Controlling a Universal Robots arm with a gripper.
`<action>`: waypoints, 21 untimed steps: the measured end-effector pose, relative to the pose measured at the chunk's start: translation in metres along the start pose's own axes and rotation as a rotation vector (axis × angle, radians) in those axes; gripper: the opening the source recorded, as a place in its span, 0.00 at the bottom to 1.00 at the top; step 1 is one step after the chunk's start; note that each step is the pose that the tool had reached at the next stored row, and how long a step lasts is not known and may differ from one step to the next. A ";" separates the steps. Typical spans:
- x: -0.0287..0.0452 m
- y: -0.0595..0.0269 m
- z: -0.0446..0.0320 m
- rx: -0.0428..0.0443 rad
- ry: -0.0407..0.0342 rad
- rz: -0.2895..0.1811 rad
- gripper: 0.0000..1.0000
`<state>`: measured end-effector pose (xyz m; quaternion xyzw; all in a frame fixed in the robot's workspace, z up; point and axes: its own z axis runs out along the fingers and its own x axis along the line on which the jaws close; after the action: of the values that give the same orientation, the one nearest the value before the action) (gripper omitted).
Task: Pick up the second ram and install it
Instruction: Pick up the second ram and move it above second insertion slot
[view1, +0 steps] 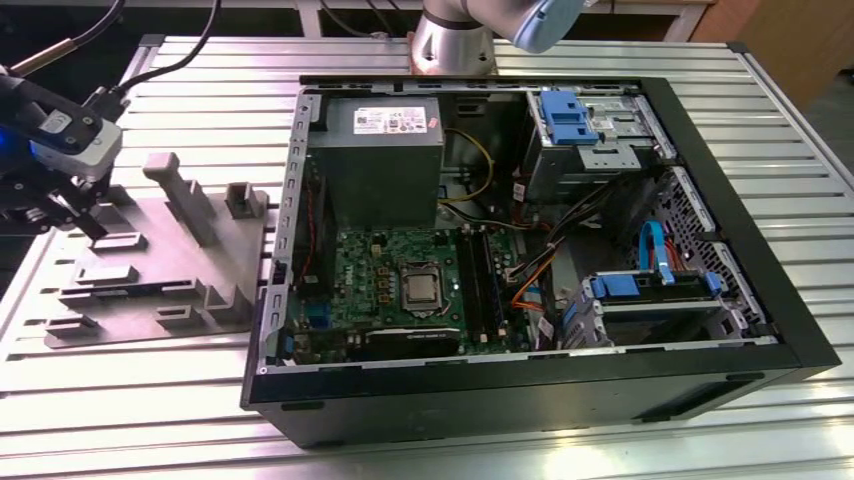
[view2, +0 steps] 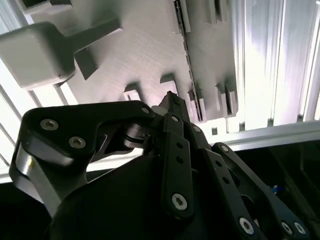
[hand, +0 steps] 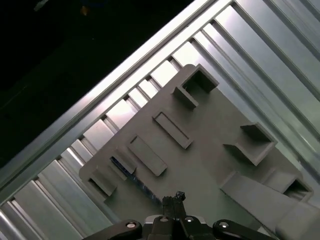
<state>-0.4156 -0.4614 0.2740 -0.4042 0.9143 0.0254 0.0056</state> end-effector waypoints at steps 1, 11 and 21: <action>0.0000 0.0000 0.0005 -0.0006 0.0008 -0.019 0.10; 0.0002 -0.0002 0.0056 -0.0062 0.0084 -0.200 0.10; 0.0004 -0.0004 0.0107 -0.0118 0.0160 -0.381 0.10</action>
<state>-0.4157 -0.4615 0.2633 -0.5703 0.8210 0.0260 0.0007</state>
